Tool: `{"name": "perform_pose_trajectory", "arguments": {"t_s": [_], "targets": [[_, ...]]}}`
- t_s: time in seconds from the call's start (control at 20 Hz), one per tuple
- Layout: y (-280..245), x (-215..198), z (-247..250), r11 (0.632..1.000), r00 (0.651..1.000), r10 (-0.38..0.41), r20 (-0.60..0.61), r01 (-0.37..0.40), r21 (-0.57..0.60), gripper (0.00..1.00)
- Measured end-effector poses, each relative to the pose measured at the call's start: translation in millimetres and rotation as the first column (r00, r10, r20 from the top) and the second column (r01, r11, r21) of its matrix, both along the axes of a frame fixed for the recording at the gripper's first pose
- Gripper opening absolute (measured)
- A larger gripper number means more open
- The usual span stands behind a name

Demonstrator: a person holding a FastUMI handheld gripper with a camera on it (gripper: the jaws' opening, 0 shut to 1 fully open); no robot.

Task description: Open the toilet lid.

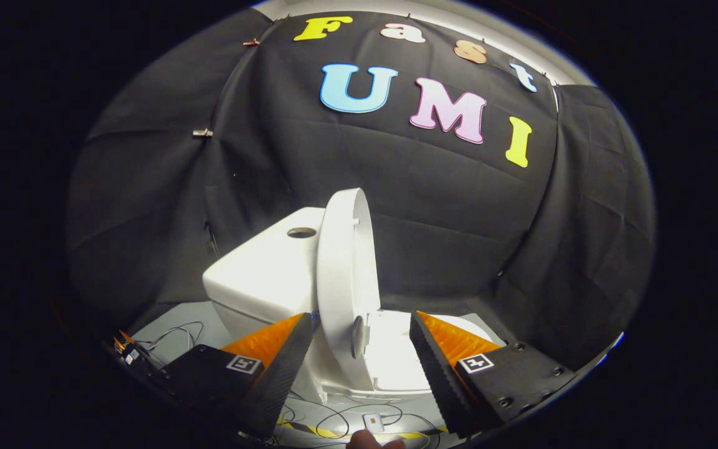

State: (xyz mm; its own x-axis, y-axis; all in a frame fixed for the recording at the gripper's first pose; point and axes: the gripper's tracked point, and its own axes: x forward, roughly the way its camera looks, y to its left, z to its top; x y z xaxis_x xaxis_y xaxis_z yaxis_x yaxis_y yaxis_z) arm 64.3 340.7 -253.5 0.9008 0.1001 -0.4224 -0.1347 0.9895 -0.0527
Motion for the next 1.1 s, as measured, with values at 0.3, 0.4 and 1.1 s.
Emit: {"name": "perform_pose_trajectory", "arguments": {"t_s": [0.3, 0.4, 1.1], "targets": [[-33.1, 0.9, 47.4, 0.998, 0.999, -0.004, 0.051, 0.001, 0.061, 0.99], [-48.6, 2.2, 62.0, 0.997, 0.998, -0.017, 0.068, 0.012, 0.079, 0.99], [-202.3, 8.1, 117.8, 0.971, 0.971, -0.190, 0.146, 0.164, 0.173, 0.99]]}}
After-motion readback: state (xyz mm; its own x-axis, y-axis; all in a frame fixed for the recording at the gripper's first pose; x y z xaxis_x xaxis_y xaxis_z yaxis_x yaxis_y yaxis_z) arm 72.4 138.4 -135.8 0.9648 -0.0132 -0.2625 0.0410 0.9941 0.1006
